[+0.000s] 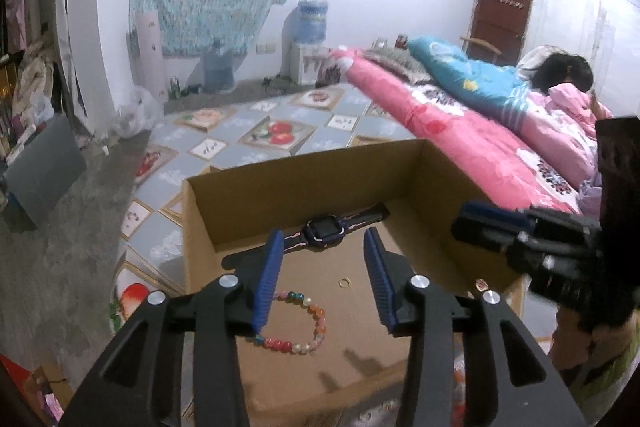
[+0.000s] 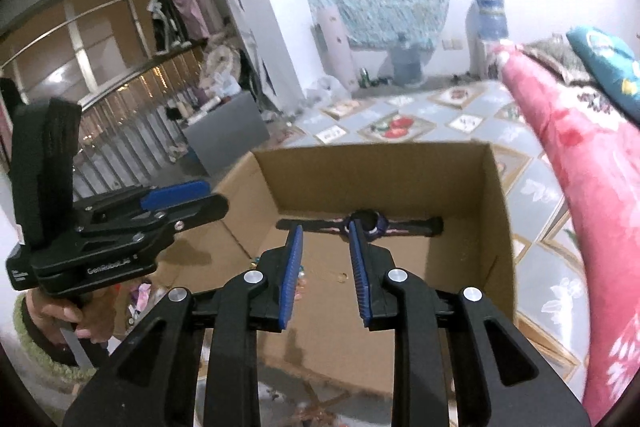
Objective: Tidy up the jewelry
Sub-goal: 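Withdraw the left gripper from the box toward the charms on the table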
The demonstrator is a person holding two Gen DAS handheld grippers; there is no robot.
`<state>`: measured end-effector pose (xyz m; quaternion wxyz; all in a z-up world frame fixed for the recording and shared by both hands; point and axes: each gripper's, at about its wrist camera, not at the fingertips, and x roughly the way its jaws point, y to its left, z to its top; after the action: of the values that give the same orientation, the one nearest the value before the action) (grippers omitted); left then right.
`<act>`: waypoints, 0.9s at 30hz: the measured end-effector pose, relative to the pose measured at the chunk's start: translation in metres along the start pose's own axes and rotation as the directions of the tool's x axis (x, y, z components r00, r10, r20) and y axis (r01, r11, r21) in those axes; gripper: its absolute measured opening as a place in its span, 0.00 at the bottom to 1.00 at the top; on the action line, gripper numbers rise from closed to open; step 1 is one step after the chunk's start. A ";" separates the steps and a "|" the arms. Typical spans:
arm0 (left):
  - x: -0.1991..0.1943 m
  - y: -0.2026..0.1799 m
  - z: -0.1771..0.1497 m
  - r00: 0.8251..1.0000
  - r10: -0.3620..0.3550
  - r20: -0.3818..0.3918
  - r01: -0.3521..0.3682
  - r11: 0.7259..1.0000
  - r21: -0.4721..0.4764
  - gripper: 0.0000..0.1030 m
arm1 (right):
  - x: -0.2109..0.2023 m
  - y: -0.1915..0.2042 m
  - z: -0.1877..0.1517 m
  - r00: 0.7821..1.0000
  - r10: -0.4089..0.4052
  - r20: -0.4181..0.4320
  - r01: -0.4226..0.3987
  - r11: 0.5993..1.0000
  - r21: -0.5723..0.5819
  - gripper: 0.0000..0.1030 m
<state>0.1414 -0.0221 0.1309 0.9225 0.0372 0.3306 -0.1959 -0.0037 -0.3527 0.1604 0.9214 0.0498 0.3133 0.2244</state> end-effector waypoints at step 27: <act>0.008 -0.030 -0.152 0.966 -0.077 -0.246 0.095 0.993 0.064 0.32 | -0.002 0.029 -0.121 0.946 0.181 -0.269 -0.158 0.982 0.104 0.25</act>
<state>0.0449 -0.0228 0.0093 0.8637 0.0811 0.4346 -0.2421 -0.0885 -0.3336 0.0711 0.8430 0.0819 0.4424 0.2948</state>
